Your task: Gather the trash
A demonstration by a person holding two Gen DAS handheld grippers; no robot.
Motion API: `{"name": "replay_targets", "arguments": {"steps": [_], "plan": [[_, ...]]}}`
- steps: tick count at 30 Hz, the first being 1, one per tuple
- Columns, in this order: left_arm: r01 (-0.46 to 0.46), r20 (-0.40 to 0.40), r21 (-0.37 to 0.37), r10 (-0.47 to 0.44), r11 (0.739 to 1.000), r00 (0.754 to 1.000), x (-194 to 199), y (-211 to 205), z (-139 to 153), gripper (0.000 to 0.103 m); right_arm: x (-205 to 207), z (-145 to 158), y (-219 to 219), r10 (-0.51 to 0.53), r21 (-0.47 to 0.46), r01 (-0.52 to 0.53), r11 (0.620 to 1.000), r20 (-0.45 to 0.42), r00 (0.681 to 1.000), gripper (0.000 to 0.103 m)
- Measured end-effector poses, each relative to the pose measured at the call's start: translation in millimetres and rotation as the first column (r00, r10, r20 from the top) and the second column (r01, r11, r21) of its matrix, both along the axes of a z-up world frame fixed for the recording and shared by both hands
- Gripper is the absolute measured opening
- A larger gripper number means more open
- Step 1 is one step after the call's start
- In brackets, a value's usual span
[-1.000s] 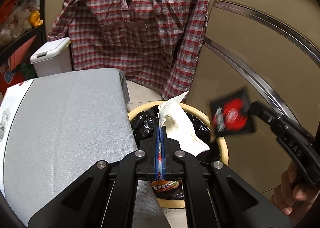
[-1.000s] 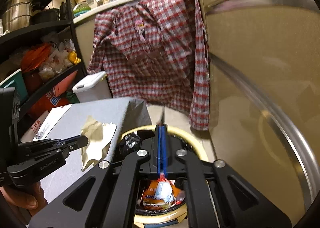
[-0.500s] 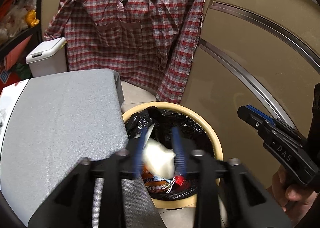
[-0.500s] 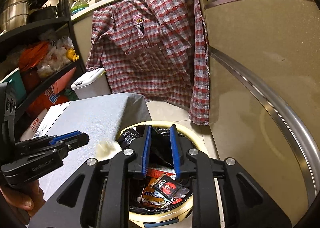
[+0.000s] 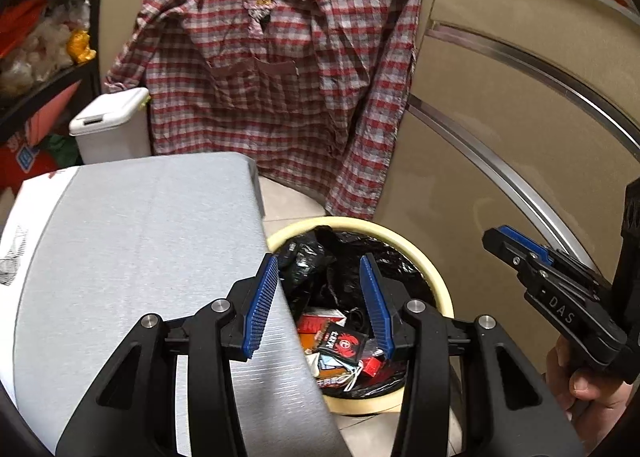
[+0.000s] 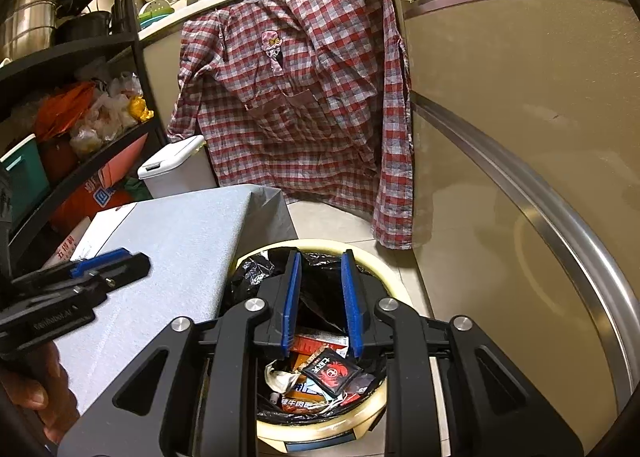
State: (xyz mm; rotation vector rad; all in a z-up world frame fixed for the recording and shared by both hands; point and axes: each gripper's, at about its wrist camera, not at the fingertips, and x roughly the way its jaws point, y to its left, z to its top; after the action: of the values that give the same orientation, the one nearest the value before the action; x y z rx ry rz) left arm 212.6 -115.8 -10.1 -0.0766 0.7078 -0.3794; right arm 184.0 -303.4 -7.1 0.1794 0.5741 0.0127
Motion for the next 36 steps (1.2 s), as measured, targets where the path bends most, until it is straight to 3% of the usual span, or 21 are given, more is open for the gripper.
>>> {"name": "replay_targets", "arguments": {"steps": [5, 7, 10, 13, 20, 30, 36], "plan": [[-0.046, 0.037, -0.001, 0.046, 0.999, 0.998, -20, 26, 16, 0.043, -30, 20, 15, -0.004, -0.082, 0.009, 0.997, 0.052, 0.999, 0.063], [-0.066, 0.052, -0.010, 0.066, 0.998, 0.996, -28, 37, 23, 0.050, -42, 26, 19, -0.009, -0.083, 0.015, 0.996, 0.063, 0.998, 0.079], [-0.099, 0.084, -0.015, 0.100, 0.995, 0.991, -48, 51, 36, 0.064, -64, 36, 27, -0.012, -0.076, 0.018, 0.997, 0.075, 0.997, 0.089], [-0.134, 0.103, -0.023, 0.136, 0.991, 0.985, -69, 64, 44, 0.070, -91, 47, 38, -0.006, -0.103, 0.017, 0.995, 0.105, 0.994, 0.098], [-0.247, 0.126, -0.002, 0.245, 0.969, 0.961, -131, 83, 39, 0.092, -147, 48, 43, -0.039, -0.116, 0.050, 0.992, 0.095, 0.995, 0.098], [-0.216, 0.073, 0.026, 0.214, 0.976, 0.974, -193, 64, 10, 0.095, -190, 34, 45, -0.042, -0.152, 0.050, 0.987, 0.055, 0.998, 0.098], [-0.175, 0.107, 0.086, 0.165, 0.981, 0.980, -200, 41, 5, 0.095, -190, 20, 40, -0.058, -0.173, 0.064, 0.983, 0.039, 0.998, 0.098]]}}
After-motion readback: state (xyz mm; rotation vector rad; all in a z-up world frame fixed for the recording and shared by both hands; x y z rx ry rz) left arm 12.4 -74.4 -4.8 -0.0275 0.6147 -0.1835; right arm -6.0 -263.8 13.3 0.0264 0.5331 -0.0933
